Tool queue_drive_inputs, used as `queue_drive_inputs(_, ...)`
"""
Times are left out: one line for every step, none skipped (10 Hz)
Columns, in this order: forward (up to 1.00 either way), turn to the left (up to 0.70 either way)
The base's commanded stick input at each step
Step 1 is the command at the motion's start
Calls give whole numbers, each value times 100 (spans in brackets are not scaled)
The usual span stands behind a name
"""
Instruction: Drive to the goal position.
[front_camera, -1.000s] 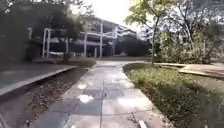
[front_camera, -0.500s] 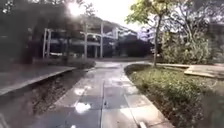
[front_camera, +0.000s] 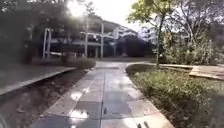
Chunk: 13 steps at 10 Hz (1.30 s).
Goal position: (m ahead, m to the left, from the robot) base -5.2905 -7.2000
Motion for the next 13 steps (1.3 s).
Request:
queue_drive_inputs(50,0)
queue_drive_inputs(50,0)
queue_drive_inputs(50,0)
queue_drive_inputs(50,0)
queue_drive_inputs(50,0)
queue_drive_inputs(50,0)
queue_drive_inputs(50,0)
queue_drive_inputs(50,0)
queue_drive_inputs(50,0)
queue_drive_inputs(50,0)
queue_drive_inputs(50,0)
queue_drive_inputs(50,0)
queue_drive_inputs(27,0)
